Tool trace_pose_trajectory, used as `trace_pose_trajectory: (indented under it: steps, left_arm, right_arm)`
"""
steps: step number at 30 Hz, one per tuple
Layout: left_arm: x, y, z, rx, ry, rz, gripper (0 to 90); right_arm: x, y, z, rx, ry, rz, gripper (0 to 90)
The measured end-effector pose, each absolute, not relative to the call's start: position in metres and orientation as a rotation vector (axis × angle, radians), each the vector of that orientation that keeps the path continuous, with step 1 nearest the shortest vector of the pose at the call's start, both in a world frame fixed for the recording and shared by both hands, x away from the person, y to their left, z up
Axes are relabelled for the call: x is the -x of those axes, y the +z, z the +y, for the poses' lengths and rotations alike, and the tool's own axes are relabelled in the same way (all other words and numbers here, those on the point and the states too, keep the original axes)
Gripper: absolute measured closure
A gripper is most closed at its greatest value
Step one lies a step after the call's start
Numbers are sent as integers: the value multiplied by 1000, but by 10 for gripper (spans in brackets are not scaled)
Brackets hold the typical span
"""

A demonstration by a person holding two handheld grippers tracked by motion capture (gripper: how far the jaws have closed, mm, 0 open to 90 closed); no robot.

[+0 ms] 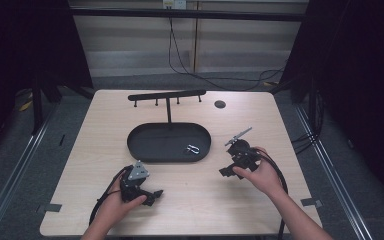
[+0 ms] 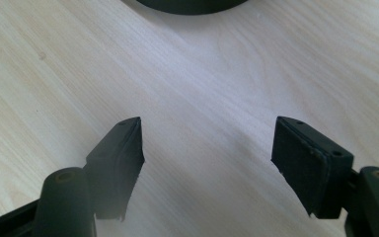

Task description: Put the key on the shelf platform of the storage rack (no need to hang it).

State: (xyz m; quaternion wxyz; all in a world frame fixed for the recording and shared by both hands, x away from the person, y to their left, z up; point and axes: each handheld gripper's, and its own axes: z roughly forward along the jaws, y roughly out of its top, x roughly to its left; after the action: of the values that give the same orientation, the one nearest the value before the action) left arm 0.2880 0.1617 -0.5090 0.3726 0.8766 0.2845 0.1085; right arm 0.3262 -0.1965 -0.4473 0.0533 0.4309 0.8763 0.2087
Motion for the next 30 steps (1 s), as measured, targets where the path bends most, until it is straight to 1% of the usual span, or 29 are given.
trace_pose_trajectory:
  steps: [25,30]
  left_arm:
    - [-288,-509,162,-2246,275,730,87]
    - [-288,-509,162,-2245,277,728,87]
  right_arm:
    - [-305,-459,-239,-1405,690,2597,279]
    - [-304,-461,-241,-1401,681,2600,280]
